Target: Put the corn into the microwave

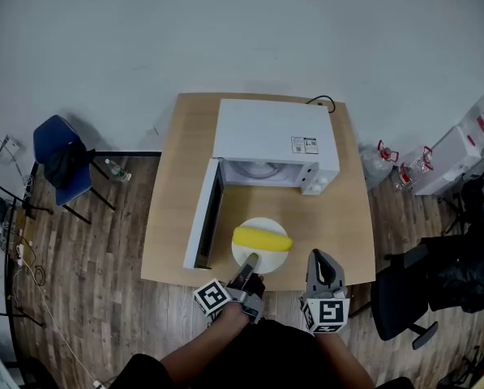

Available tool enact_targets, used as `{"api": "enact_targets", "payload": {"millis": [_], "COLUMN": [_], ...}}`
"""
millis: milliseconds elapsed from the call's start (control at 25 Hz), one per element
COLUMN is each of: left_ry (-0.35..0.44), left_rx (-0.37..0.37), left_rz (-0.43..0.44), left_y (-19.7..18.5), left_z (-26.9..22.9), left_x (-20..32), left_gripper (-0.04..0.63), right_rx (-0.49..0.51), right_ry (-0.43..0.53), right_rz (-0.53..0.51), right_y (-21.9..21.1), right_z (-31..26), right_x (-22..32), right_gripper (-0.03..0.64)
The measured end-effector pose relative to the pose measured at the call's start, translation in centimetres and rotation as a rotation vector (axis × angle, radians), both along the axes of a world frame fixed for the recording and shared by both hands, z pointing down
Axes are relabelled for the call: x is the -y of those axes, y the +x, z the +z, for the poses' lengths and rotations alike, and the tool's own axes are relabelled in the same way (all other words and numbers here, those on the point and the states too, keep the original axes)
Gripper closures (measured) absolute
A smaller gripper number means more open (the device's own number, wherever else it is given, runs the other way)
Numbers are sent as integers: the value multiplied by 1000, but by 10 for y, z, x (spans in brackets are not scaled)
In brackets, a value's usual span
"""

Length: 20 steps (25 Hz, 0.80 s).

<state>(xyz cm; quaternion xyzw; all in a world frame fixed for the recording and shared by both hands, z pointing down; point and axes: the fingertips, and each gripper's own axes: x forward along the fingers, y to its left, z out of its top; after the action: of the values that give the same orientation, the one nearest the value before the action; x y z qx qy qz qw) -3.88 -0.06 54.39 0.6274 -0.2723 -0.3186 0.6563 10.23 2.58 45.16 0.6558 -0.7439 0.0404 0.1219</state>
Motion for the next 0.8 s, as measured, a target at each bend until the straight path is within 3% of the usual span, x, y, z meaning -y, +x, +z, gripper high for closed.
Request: {"api": "enact_targets", "payload": {"millis": [240,400,560,720,800], "left_ry": [12,-1,-8,12,24], "left_rx": [-18,54,85,26,32], "left_rz": [76,117,117,77,69], "left_y": [5,-3,0,10,16], "left_z": [6,21,32,31,33], "left_x": [29,45,56,78,89], "left_gripper": [565,565,565,565,565], "right_rx": [-18,-30,-44,-26,-12], "right_ry": [-29,-48,-61,-83,-93], "right_rz": [69,66,59,16,-32], "right_y": [-4,-12,-13,-13,-16], "right_z": [8,13,15,24,27], "right_x": [27,40,44,58,68], "right_gripper": [557,557,557,557,557]}}
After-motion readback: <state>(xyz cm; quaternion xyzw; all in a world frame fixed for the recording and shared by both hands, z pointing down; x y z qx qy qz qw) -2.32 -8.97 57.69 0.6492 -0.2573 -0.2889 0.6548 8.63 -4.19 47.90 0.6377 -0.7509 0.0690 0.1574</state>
